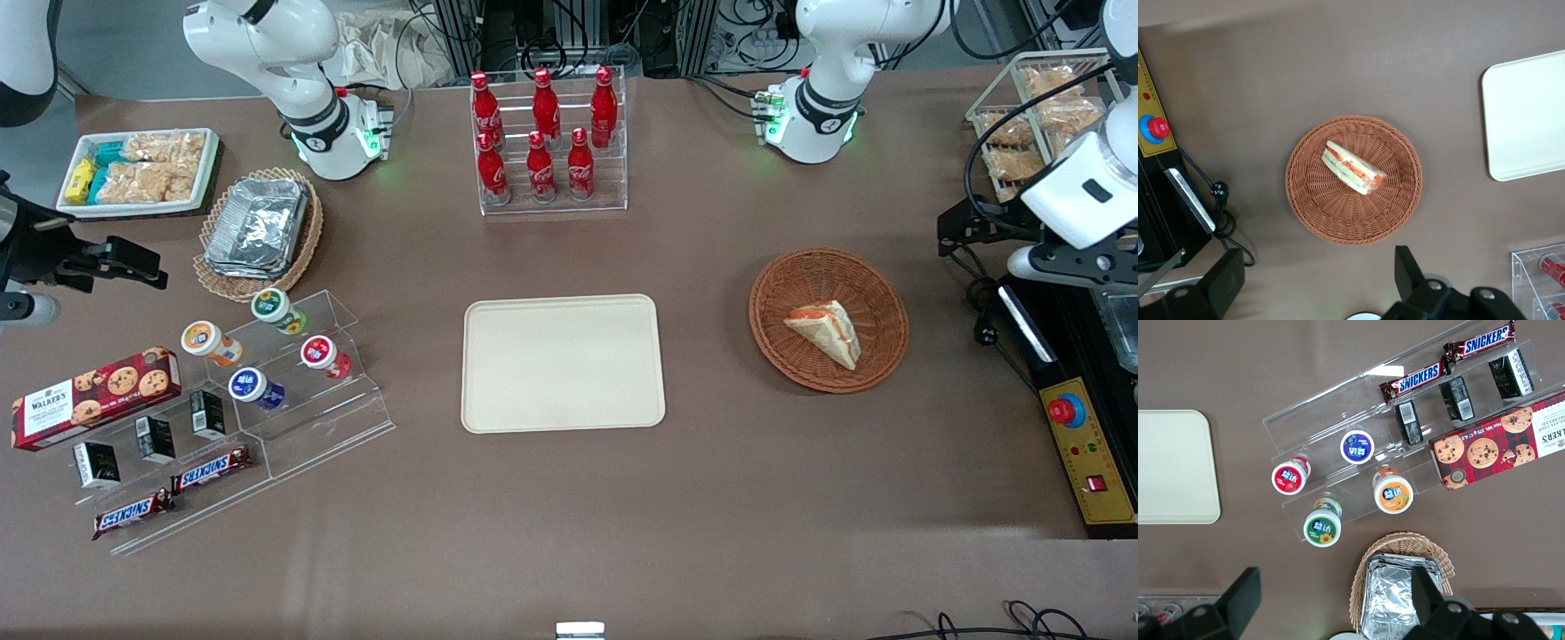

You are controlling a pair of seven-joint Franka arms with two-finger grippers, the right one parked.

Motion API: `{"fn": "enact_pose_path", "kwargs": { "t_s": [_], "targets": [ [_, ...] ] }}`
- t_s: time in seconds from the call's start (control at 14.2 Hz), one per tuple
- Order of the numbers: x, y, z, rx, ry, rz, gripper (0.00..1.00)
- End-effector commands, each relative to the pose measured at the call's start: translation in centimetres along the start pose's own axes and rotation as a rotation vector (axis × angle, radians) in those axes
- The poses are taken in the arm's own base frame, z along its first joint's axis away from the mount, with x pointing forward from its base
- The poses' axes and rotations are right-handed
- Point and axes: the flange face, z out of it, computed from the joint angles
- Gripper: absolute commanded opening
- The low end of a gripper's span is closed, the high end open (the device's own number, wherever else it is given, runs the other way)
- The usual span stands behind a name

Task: Place sandwich from basket to tray
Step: 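Lower the left gripper over the wrapped sandwich in the wicker basket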

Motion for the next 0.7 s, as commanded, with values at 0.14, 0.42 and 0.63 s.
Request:
{"fn": "enact_pose_path", "kwargs": {
  "t_s": [0.14, 0.42, 0.63],
  "targets": [
    [1.3, -0.3, 0.4, -0.019, -0.024, 0.005, 1.00],
    [1.2, 0.2, 3.7, -0.044, -0.090, -0.250, 1.00],
    [0.1, 0.0, 6.5, -0.036, -0.103, -0.389, 1.00]
  ]
}}
